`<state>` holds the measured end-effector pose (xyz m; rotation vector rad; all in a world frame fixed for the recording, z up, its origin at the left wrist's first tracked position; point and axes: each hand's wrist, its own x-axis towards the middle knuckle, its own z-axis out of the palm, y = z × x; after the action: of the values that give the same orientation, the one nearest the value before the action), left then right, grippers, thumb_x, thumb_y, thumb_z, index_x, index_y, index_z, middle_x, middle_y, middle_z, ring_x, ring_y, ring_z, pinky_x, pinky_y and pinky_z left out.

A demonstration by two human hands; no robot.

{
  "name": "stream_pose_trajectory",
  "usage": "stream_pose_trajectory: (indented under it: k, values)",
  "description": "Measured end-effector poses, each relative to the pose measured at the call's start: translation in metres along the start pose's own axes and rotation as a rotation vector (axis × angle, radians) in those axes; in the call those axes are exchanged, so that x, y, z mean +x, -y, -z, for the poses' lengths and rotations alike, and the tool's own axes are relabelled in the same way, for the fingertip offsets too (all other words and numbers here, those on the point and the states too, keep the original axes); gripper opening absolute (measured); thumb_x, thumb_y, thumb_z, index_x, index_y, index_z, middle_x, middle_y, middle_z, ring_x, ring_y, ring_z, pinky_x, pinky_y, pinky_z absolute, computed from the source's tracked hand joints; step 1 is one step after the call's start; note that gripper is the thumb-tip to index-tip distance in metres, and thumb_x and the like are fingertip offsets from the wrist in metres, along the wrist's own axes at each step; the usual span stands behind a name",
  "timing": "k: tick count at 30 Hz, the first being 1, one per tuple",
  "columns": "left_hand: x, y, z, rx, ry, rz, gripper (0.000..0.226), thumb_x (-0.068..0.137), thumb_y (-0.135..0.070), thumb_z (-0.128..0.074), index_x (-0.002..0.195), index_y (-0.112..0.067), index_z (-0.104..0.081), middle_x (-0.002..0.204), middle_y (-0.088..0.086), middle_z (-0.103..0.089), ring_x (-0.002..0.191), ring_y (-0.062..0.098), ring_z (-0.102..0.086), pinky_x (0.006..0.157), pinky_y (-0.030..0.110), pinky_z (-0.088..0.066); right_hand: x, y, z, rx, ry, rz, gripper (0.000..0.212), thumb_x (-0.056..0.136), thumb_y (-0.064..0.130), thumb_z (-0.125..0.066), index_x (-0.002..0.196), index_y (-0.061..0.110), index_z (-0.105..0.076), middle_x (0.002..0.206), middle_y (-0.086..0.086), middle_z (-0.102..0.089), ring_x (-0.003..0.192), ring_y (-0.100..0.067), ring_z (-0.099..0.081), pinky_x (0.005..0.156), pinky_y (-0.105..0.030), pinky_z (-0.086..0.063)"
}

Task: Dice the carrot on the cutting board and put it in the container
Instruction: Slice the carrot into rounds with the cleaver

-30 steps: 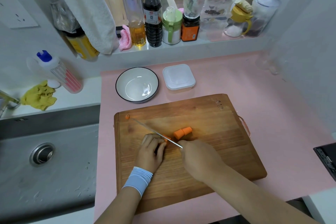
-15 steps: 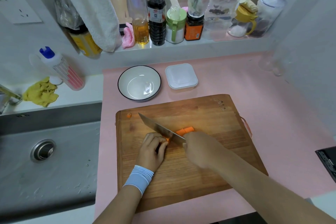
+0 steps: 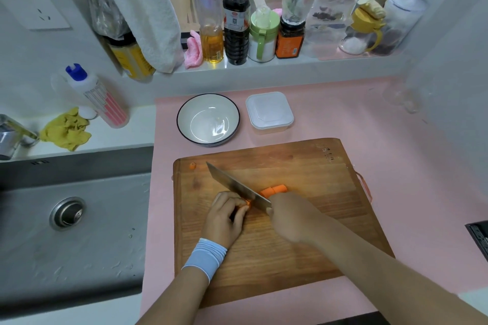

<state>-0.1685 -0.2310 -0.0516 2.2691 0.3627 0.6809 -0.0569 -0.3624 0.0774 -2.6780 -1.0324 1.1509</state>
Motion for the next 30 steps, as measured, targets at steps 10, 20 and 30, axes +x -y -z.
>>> stream_pose_trajectory:
  k: [10, 20, 30]
  values:
    - [0.0, 0.001, -0.001, -0.01, -0.005, -0.005, 0.007, 0.082, -0.004, -0.073, 0.084, -0.009, -0.07, 0.091, -0.002, -0.062, 0.093, 0.008, -0.057, 0.088, 0.017, -0.043, 0.017, -0.005, -0.023, 0.078, -0.039, -0.005, 0.022, 0.105, 0.024, -0.044, 0.097, 0.013, -0.062, 0.091, -0.008, -0.066, 0.083, -0.025, -0.063, 0.064, -0.031, -0.041]
    - [-0.002, 0.0, 0.0, 0.036, -0.018, -0.024, 0.007, 0.082, -0.003, -0.074, 0.087, -0.007, -0.072, 0.093, 0.0, -0.064, 0.093, 0.009, -0.058, 0.088, 0.019, -0.046, 0.006, -0.01, -0.037, 0.077, -0.137, 0.025, 0.023, 0.104, 0.025, -0.043, 0.099, 0.016, -0.063, 0.095, -0.007, -0.068, 0.088, -0.028, -0.063, 0.066, -0.032, -0.039]
    - [-0.004, -0.003, 0.0, 0.09, -0.017, -0.042, 0.01, 0.081, 0.0, -0.074, 0.087, -0.008, -0.071, 0.091, 0.001, -0.063, 0.093, 0.006, -0.056, 0.093, 0.012, -0.038, 0.009, -0.01, -0.027, 0.11, -0.107, -0.026, 0.022, 0.104, 0.027, -0.044, 0.102, 0.018, -0.063, 0.092, -0.004, -0.065, 0.081, -0.024, -0.059, 0.064, -0.032, -0.04]
